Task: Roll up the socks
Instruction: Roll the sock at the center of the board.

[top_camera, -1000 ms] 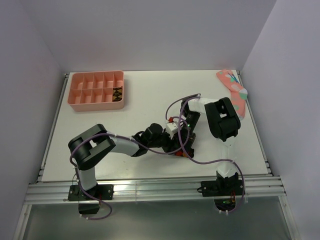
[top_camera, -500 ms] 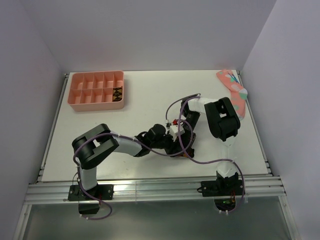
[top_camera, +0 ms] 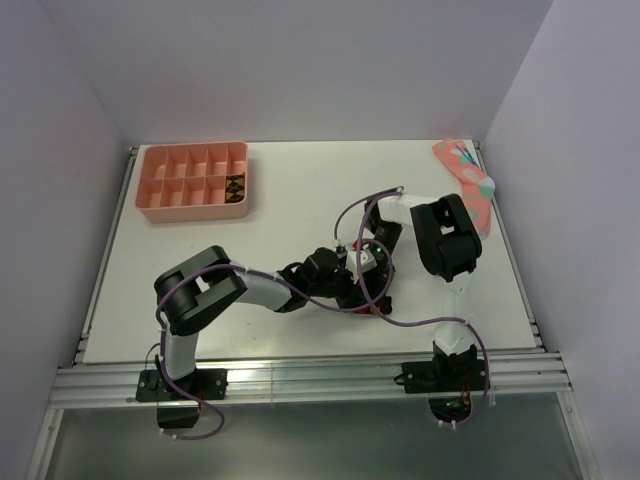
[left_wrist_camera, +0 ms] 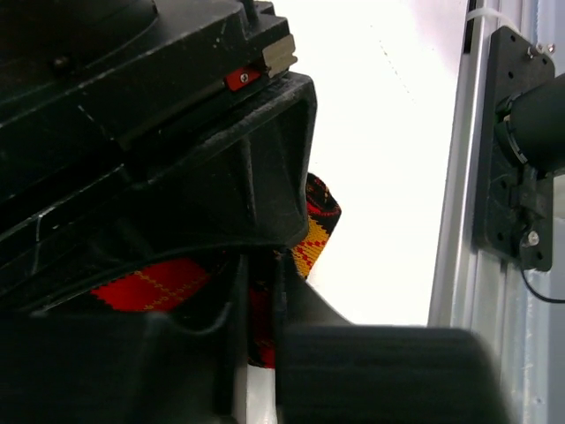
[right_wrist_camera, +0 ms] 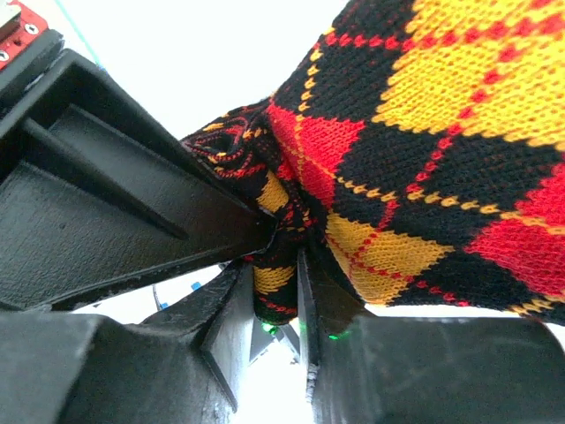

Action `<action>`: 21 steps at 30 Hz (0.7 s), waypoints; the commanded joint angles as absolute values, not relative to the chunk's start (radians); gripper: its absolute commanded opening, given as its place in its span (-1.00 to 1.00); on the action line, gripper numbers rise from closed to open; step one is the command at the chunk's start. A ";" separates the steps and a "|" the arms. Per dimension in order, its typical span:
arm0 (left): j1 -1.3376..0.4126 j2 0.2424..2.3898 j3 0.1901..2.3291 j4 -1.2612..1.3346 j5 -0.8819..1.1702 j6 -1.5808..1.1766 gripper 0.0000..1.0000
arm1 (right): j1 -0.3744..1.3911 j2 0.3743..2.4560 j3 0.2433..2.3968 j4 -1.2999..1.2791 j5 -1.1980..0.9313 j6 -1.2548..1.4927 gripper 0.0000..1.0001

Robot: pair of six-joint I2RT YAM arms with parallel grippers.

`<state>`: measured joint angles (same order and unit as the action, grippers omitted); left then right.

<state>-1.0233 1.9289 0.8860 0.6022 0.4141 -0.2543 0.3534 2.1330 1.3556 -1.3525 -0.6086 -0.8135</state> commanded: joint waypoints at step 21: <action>-1.046 1.979 0.767 0.558 0.354 -0.399 -0.99 | 0.183 2.022 1.473 -1.036 -0.680 -0.531 0.18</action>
